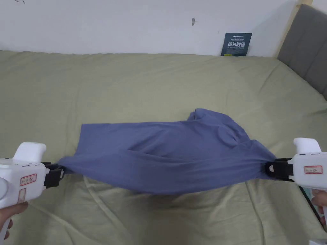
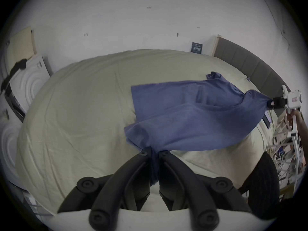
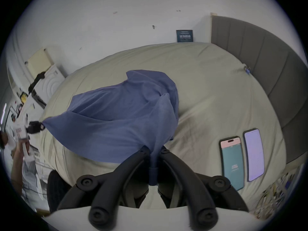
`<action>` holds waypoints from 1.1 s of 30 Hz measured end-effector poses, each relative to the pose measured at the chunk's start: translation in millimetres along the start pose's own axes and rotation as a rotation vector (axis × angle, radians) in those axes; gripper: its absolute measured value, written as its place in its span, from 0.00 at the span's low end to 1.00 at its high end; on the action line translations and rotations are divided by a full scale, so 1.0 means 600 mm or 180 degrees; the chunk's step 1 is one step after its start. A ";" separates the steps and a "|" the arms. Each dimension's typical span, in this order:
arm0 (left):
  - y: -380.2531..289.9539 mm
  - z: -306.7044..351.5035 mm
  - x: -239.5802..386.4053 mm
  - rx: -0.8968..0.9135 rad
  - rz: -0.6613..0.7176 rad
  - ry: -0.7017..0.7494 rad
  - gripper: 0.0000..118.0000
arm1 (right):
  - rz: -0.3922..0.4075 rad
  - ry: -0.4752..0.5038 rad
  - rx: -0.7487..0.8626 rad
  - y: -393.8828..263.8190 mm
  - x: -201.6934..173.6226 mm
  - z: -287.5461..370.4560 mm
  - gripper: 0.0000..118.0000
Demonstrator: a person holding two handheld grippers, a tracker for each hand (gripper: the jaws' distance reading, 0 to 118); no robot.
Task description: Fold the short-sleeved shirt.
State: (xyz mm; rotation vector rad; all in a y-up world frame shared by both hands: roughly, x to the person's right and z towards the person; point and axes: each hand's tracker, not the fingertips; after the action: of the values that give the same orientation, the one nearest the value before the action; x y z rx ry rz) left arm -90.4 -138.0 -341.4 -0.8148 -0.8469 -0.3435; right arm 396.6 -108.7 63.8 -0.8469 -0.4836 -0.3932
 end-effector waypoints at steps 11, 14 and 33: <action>-0.126 0.101 0.016 -0.0261 -0.0030 -0.0032 0.04 | -0.0140 0.0197 -0.0478 -0.146 0.015 0.012 0.08; -0.170 0.067 0.011 -0.0373 0.0168 -0.0084 0.16 | -0.0170 0.0200 -0.0467 -0.191 0.008 -0.023 0.23; -0.194 0.112 0.101 0.0666 0.0718 0.0049 0.00 | 0.0310 0.0311 0.1306 -0.217 -0.209 0.104 0.04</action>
State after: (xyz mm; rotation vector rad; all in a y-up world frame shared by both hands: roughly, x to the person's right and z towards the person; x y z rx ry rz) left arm -153.8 -161.5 -210.2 -0.7030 -0.7538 -0.0605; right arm 211.3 -120.8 110.1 -0.4493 -0.4115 -0.2325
